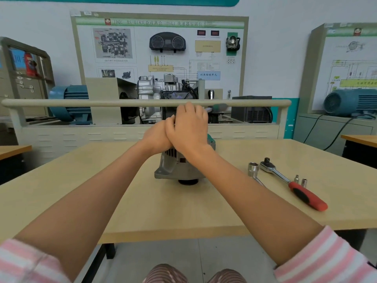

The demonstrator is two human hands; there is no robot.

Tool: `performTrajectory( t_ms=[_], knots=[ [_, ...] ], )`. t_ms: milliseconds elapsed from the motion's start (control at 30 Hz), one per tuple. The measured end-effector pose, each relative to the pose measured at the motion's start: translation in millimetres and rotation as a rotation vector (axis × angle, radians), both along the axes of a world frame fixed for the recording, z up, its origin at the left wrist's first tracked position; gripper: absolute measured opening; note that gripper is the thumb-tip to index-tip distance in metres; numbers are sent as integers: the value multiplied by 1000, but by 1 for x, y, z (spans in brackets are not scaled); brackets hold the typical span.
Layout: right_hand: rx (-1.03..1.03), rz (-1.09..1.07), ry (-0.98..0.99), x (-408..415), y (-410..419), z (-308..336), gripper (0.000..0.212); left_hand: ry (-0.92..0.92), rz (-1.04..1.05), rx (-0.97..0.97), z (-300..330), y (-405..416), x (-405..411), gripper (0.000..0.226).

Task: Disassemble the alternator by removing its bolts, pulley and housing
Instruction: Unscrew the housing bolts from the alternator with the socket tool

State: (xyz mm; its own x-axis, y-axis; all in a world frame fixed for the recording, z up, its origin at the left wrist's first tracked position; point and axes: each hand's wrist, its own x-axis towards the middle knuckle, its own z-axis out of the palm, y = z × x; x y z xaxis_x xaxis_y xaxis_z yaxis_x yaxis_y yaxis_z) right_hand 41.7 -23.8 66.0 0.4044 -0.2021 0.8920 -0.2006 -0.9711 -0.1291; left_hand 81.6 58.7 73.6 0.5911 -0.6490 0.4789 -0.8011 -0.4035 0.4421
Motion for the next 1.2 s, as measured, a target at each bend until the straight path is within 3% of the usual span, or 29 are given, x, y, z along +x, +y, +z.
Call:
performTrajectory(
  t_ms=[67, 167, 300, 400, 467, 533, 700, 833, 900, 967, 1033, 1100, 1200],
  knots=[
    [1, -122, 11, -2, 0, -1, 38, -16, 50, 29, -1, -2, -1, 30],
    [44, -69, 9, -5, -3, -2, 35, 1, 82, 65, -1, -2, -6, 28],
    [207, 323, -56, -7, -4, 7, 19, 100, 2, 16, 3, 3, -12, 45],
    [467, 669, -113, -8, -6, 15, 27, 133, -12, -25, 2, 4, -11, 10],
    [724, 841, -164, -8, -7, 20, 34, 129, -29, -20, 1, 3, -6, 24],
    [945, 983, -207, -4, -8, 25, 42, 141, -66, -18, 1, 4, -5, 12],
    [1203, 1201, -229, 1, -8, 32, 48, 181, -93, -23, 2, 5, -4, 13],
    [1037, 1024, -261, 2, -6, 24, 48, 152, -53, -61, -1, 3, -3, 22],
    [750, 825, -246, 1, -4, 17, 43, 134, -29, -68, -1, 2, -2, 23],
    [368, 532, -173, 1, 0, 8, 30, 96, -17, -61, -1, 1, -1, 8],
    [142, 172, -132, 2, 6, 2, 23, 52, -12, -57, 0, 1, -1, 31],
    [102, -26, -115, 3, 11, 1, 31, 22, -16, -61, 0, 1, -3, 40],
    [126, 12, -145, 3, 12, 1, 31, 21, -19, -53, 0, 2, -3, 41]
  ],
)
